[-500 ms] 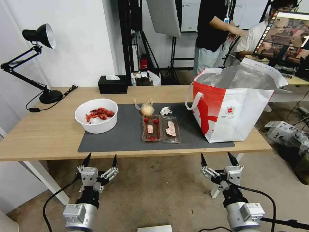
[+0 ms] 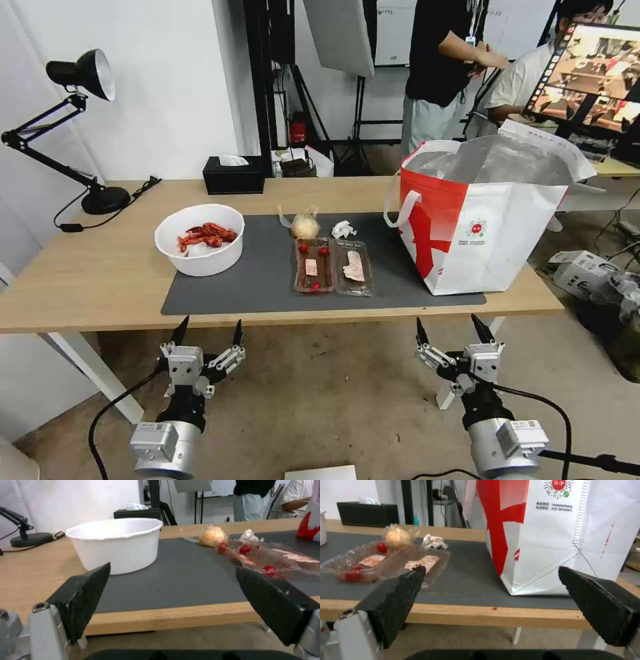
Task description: Pick up the trash from the table and place it into the takeout bag.
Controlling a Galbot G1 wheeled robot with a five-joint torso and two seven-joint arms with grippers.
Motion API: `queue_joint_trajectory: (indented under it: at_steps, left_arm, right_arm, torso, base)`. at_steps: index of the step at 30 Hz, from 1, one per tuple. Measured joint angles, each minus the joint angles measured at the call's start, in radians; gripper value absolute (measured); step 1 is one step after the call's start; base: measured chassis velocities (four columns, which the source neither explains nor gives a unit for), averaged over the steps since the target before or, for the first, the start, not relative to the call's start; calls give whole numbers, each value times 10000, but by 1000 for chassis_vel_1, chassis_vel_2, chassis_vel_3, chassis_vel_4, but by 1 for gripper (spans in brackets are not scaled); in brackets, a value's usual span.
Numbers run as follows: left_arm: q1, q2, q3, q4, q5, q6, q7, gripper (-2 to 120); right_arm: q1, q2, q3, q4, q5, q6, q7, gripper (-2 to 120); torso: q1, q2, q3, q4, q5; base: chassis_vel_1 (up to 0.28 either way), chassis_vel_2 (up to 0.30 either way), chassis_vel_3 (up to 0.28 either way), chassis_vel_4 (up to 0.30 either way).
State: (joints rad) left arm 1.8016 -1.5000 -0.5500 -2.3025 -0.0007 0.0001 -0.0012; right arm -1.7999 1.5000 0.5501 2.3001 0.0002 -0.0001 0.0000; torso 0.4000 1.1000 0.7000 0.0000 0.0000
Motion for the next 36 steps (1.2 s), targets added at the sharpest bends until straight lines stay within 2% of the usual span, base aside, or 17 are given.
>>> queue_joint_trajectory:
  at_steps: [2,3,4,5,6,7,8,9,11,16,20,25,30,33,36]
  left_arm:
    - [145,-9,-9,-314,-145,22,-146,100]
    - [346,-26,-35,-768,-354,41,-361,100]
    - [346,-26,-35,-768,-354,41,-361,100]
    - [576,-50,-58,-1278,-593,78,-597,100]
    - [576,-50,-58,-1278,-593,78,-597,100]
    - [834,-75,-92,-1766,-864,100,-875,100]
    - [1020,-96,-113,-1930,-1054,138,-1074,100]
    - [1020,-96,-113,-1930,-1054,138,-1074,100]
    - [1205,-13,-137,-1973,-1301,245,-1201,100]
    - [1234,139,-81,-1973,-1483,276,-1225,100]
    - [1170,288,-107,-1974,-1817,154,-1457,100]
    - [1096,292,-202,-1999,-1954,110,-1505,100]
    - [1075,271,-233,-2054,-1975,27,-1508,100]
    - [1102,250,-239,-2044,-1956,-23,-1506,100]
    - [1290,214,-267,-2017,-1799,-169,-1478,100]
  right_arm:
    - [2,-17,50,69,45,-73,5,100]
    - [21,-71,185,260,186,-323,60,100]
    - [21,-71,185,260,186,-323,60,100]
    - [80,-179,438,631,427,-744,177,100]
    - [80,-179,438,631,427,-744,177,100]
    - [134,-296,733,1050,717,-1245,306,100]
    - [180,-383,943,1358,930,-1618,405,100]
    - [180,-383,943,1358,930,-1618,405,100]
    - [303,-607,1505,1965,1486,-2583,665,100]
    - [395,-856,1824,2061,2146,-3384,943,100]
    - [560,-1326,1471,2061,3766,-3599,1112,100]
    - [716,-1698,1155,2055,4923,-3467,1151,100]
    - [1262,-2260,170,1720,6987,-3192,1545,100]
    - [1587,-2324,-252,1449,7737,-3135,1771,100]
    - [2313,-2195,-1268,929,9201,-2979,2315,100]
  torso:
    - [0,0,0,-1,-3]
    - [0,-1,0,-1,5]
    - [0,-1,0,-1,5]
    - [-1,0,0,0,2]
    - [-1,0,0,0,2]
    - [-1,0,0,0,4]
    - [-1,1,-1,1,7]
    - [-1,1,-1,1,7]
    - [-1,1,-1,1,-3]
    - [0,0,-1,-4,1]
    - [-1,0,0,0,0]
    - [0,0,0,0,0]
    - [-1,0,0,1,0]
    - [0,0,1,0,-1]
    - [0,0,0,-1,-1]
  base:
    - [0,0,0,0]
    - [0,0,0,0]
    - [0,0,0,0]
    - [0,0,0,0]
    - [0,0,0,0]
    - [0,0,0,0]
    - [0,0,0,0]
    - [0,0,0,0]
    - [0,0,0,0]
    - [0,0,0,0]
    - [0,0,0,0]
    - [0,0,0,0]
    - [0,0,0,0]
    - [0,0,0,0]
    - [0,0,0,0]
